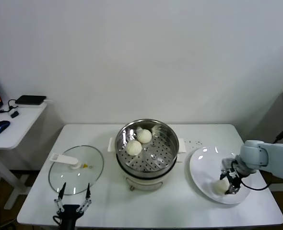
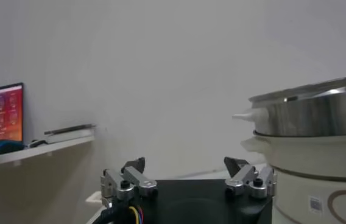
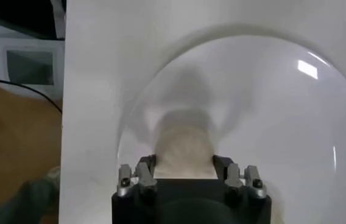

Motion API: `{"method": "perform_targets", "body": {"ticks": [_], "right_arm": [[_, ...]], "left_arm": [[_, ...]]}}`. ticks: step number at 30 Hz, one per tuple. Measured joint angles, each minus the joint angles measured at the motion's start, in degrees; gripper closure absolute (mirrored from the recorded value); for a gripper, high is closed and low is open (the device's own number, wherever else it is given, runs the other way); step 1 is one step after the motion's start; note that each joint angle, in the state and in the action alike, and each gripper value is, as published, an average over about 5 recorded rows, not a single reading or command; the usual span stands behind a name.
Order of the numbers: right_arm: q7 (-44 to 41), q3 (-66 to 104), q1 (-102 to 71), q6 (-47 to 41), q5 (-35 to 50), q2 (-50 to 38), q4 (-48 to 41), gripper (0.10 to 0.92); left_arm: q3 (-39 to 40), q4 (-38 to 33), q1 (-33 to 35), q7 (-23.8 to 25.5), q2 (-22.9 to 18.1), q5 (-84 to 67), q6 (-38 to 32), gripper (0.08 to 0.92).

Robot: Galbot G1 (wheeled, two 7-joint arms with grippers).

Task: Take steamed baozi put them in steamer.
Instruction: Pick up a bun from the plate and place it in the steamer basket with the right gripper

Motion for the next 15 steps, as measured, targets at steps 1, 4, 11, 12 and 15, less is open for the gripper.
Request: {"method": "perform_targets", "body": {"ticks": [1,4,11,12,15], "right_arm": [[-0.17,-0.39,0.78,0.16,0.20,0.10,0.27,0.388],[-0.80,-2.42,4.48,0.89,1.02,0.67,1.49,0.384],[-3.75,-8.75,18.42,4.46,4.62,4.30,4.20,0.381],[-4.32,-9.31,20.47,5.11,5.31,5.07,4.36,0.381],[-6.05,-10.03,25.69,6.96,7.46,7.60,4.65,0.381]], "left_arm": [[0.00,-0.05,0.06,0.00,0.00,0.00,-0.02,0.177],[0.03,-0.09,0.22,-0.01,0.06,0.04,-0.07,0.177],[0.44,-0.57,0.54,0.08,0.34,0.58,0.15,0.177],[0.45,-0.70,0.54,0.10,0.34,0.65,0.22,0.177],[0.43,-0.96,0.53,0.13,0.37,0.74,0.36,0.177]]}}
